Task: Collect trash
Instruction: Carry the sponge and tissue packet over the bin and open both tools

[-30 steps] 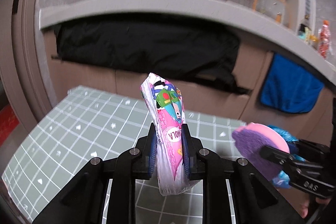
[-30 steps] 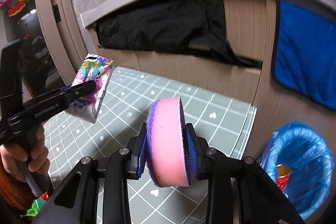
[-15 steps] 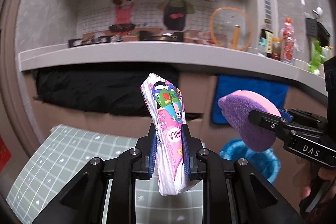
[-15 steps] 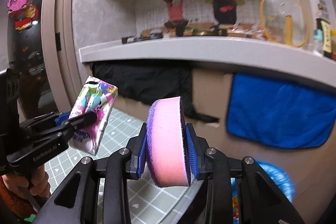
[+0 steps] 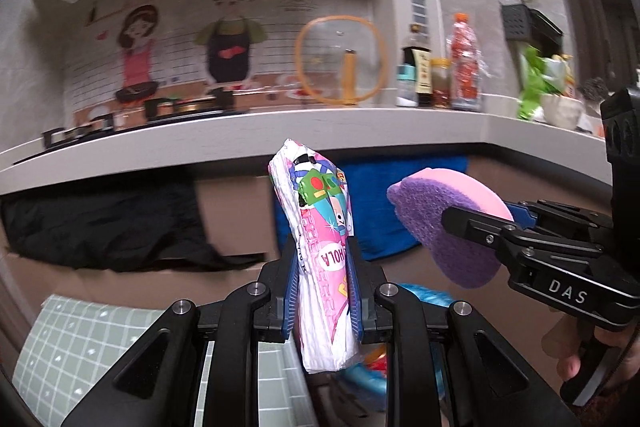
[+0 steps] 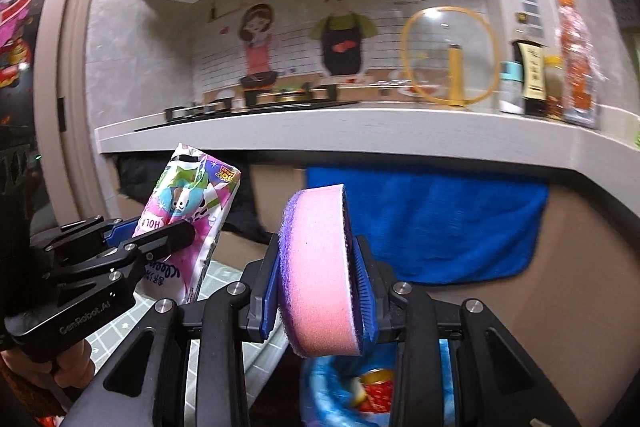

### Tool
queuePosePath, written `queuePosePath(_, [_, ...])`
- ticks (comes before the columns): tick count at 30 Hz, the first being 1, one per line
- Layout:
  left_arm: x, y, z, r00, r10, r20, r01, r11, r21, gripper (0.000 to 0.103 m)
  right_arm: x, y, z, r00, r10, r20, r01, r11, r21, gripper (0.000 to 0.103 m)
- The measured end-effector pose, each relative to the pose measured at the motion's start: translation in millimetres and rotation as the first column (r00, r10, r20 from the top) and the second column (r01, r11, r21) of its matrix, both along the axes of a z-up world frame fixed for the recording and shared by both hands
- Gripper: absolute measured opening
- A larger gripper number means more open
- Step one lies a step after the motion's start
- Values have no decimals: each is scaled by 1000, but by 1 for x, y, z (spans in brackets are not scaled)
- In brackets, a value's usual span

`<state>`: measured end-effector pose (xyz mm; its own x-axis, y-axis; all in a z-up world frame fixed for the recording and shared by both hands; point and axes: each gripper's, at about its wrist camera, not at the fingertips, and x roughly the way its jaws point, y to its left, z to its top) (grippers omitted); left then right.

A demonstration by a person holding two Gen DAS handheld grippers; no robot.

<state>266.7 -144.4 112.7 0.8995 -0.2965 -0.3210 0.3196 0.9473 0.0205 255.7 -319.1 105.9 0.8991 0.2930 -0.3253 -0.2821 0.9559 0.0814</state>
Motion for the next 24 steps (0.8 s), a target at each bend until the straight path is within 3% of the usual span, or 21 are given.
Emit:
queuePosePath(11, [34, -59, -33, 992, -83, -97, 85, 996, 10, 22, 10, -60, -26, 993, -98, -62, 100, 995, 25, 30])
queuePosePath(24, [70, -80, -79, 972, -101, -211, 107, 994, 16, 22, 39, -85, -65, 981, -115, -156, 123, 992, 42, 31])
